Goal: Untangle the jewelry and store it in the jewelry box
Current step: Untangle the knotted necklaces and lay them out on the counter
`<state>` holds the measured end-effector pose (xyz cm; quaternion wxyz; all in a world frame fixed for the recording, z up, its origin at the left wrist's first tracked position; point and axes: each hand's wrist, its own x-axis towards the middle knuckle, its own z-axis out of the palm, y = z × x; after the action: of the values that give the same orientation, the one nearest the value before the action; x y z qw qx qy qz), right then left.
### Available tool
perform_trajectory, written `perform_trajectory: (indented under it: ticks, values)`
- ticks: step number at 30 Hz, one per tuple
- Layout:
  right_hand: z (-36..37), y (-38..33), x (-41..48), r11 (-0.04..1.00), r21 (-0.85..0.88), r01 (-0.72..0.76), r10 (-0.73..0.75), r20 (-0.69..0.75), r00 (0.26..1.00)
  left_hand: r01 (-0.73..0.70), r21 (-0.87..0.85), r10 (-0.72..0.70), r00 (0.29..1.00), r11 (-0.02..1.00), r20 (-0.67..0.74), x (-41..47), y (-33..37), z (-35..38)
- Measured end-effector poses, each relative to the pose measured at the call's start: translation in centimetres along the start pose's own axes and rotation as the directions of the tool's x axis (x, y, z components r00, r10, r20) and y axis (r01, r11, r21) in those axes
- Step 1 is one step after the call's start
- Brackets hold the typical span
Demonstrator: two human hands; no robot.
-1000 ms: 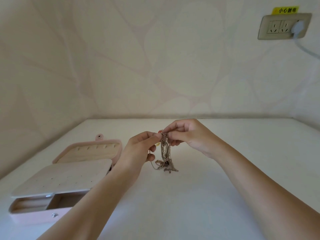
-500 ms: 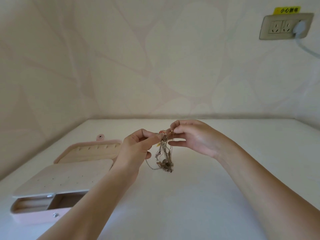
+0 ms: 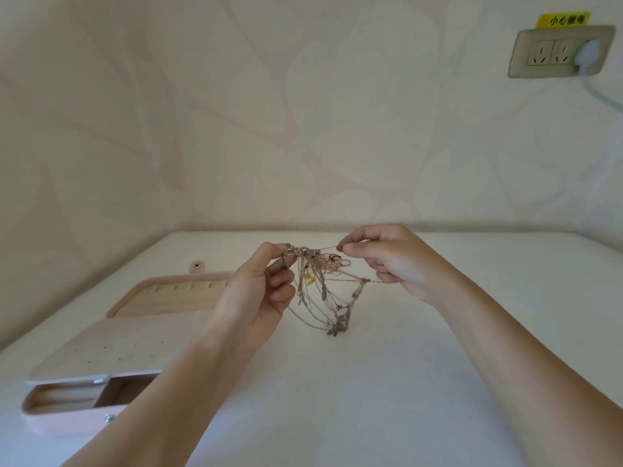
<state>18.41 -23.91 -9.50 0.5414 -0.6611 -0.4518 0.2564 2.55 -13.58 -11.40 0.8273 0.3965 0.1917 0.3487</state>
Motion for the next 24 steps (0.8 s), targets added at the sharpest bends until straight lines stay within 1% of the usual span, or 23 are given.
perform_trajectory:
  ticks: [1,2,3,4,5,6,7,8,9,10,11,13,15,17,20,22,24]
  values:
    - [-0.3,0.1,0.0,0.985,-0.171,0.015,-0.022,-0.041,0.999,0.002,-0.024,-0.002,1.0,1.0,0.003,-0.1,0.1,0.1]
    - [-0.6,0.4,0.2,0.925,-0.38,0.019,-0.061,-0.099,0.993,0.001,-0.039,-0.001,1.0,0.999,0.006,-0.2,0.2,0.1]
    - [-0.8,0.6,0.3,0.828,-0.56,0.005,-0.112,-0.156,0.981,-0.003,-0.049,0.003,1.0,0.999,0.012,-0.2,0.4,0.1]
    - [-1.1,0.9,0.5,0.756,-0.654,-0.027,-0.143,-0.205,0.968,-0.008,-0.055,0.009,1.0,0.998,0.019,-0.2,0.5,0.1]
    - [-1.4,1.2,0.6,0.745,-0.664,-0.068,-0.142,-0.258,0.956,-0.015,-0.05,0.016,1.0,0.999,0.022,-0.2,0.8,0.1]
    - [-2.0,1.5,0.8,0.807,-0.578,-0.118,-0.092,-0.322,0.942,-0.025,-0.034,0.026,1.0,0.999,0.017,-0.2,1.0,0.0]
    - [-2.7,1.6,1.1,0.895,-0.416,-0.161,-0.014,-0.388,0.922,-0.034,-0.016,0.034,0.999,0.999,0.003,-0.1,1.2,-0.1]
    - [-3.4,1.7,1.3,0.952,-0.239,-0.19,0.069,-0.439,0.896,-0.04,0.0,0.04,0.999,0.999,-0.02,-0.1,1.2,-0.2]
    - [-4.2,1.7,1.3,0.973,-0.096,-0.209,0.142,-0.467,0.873,-0.048,0.015,0.048,0.998,0.999,-0.048,0.0,1.2,-0.4]
    - [-5.1,1.8,1.4,0.973,-0.012,-0.229,0.194,-0.486,0.852,-0.06,0.031,0.062,0.995,0.998,-0.073,0.0,1.2,-0.5]
    - [-5.9,2.0,1.3,0.967,0.023,-0.252,0.23,-0.499,0.836,-0.073,0.044,0.077,0.993,0.996,-0.092,0.1,1.1,-0.6]
    - [-7.1,2.4,1.1,0.951,0.022,-0.308,0.276,-0.512,0.813,-0.089,0.061,0.095,0.99,0.994,-0.105,0.0,1.1,-0.5]
    - [-8.0,3.1,1.2,0.93,-0.023,-0.366,0.3,-0.525,0.796,-0.099,0.064,0.104,0.99,0.993,-0.096,-0.1,1.2,-0.4]
    - [-8.9,3.7,1.2,0.909,-0.063,-0.411,0.309,-0.561,0.768,-0.128,0.112,0.14,0.985,0.985,-0.102,-0.2,1.5,-0.2]
    - [-11.0,4.8,1.1,0.864,-0.136,-0.485,0.279,-0.672,0.686,-0.2,0.269,0.249,0.955,0.942,-0.162,0.0,2.3,-0.4]
    - [-12.1,5.2,0.7,0.802,-0.209,-0.56,0.247,-0.738,0.628,-0.194,0.36,0.274,0.943,0.913,-0.188,0.3,3.0,-0.9]
    - [-12.7,5.5,0.2,0.763,-0.232,-0.604,0.252,-0.753,0.608,-0.175,0.49,0.297,0.937,0.854,-0.183,0.3,3.4,-1.2]
